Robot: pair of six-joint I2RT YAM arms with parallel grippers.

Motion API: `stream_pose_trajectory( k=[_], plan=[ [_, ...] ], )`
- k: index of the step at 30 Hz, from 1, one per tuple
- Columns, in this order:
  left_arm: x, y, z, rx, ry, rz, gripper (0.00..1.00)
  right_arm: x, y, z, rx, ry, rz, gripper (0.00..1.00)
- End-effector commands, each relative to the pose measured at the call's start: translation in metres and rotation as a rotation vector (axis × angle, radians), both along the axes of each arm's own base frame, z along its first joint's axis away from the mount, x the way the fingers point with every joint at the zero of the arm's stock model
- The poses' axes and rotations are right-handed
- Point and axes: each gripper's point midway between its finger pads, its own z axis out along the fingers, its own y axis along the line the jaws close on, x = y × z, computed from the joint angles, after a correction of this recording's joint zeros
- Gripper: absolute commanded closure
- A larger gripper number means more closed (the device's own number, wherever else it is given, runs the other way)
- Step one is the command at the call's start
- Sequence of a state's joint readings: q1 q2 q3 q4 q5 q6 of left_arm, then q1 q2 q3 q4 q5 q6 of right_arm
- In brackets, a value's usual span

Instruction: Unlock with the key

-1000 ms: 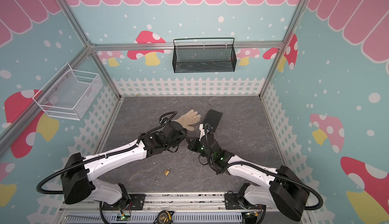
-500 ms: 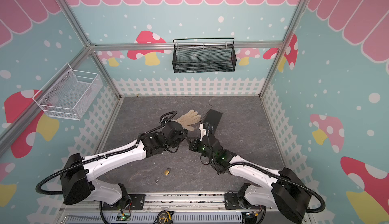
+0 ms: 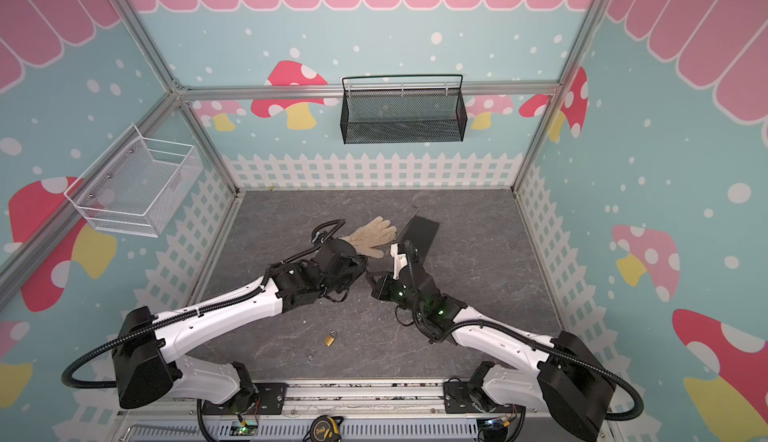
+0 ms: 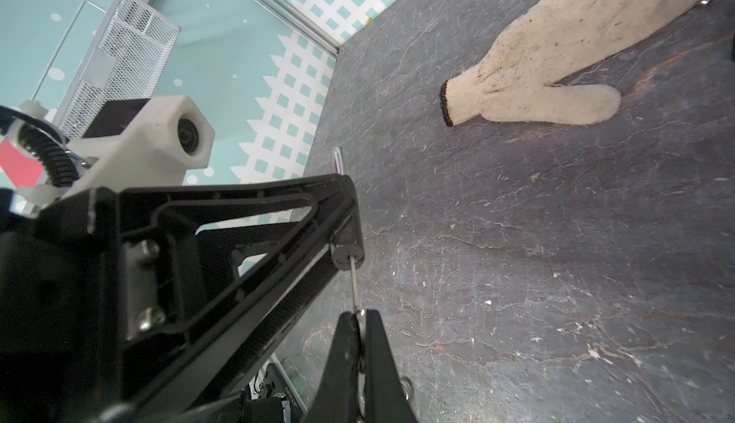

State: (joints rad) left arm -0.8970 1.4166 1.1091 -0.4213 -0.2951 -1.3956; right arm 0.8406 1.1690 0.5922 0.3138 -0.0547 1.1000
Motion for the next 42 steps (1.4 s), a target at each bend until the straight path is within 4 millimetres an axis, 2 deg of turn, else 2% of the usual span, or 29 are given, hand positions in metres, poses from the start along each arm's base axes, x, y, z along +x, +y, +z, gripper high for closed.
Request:
stream_pose_trajectory(
  k=[1, 6, 12, 14, 19, 25, 29, 34, 42],
  plan=[
    [0.004, 0.002, 0.019, -0.062, -0.031, 0.038, 1.00, -0.004, 0.003, 0.001, -0.009, 0.008, 0.009, 1.00],
    [0.004, -0.001, 0.021, -0.073, -0.027, 0.039, 1.00, -0.006, 0.010, 0.010, -0.017, -0.025, 0.020, 1.00],
    [0.005, -0.002, 0.028, -0.111, -0.032, 0.054, 1.00, -0.006, 0.010, -0.003, -0.036, 0.012, -0.001, 1.00],
    [0.005, -0.006, 0.034, -0.129, -0.035, 0.036, 1.00, -0.005, 0.012, -0.001, -0.028, 0.008, 0.000, 1.00],
    [-0.004, -0.020, 0.037, -0.135, -0.030, -0.030, 1.00, 0.005, 0.010, 0.017, -0.010, -0.042, -0.044, 1.00],
    [-0.015, -0.013, 0.025, -0.049, -0.015, -0.046, 1.00, 0.017, -0.008, 0.031, -0.048, -0.073, -0.133, 1.00],
    [-0.018, -0.012, 0.021, -0.039, -0.003, -0.048, 1.00, 0.021, -0.011, 0.034, -0.077, -0.091, -0.149, 1.00],
    [-0.027, -0.030, 0.032, -0.114, 0.011, -0.103, 1.00, 0.027, -0.011, 0.037, -0.090, -0.127, -0.172, 1.00],
    [-0.035, -0.045, 0.038, -0.161, 0.038, -0.155, 1.00, 0.041, -0.020, 0.067, -0.109, -0.270, -0.242, 1.00]
  ],
)
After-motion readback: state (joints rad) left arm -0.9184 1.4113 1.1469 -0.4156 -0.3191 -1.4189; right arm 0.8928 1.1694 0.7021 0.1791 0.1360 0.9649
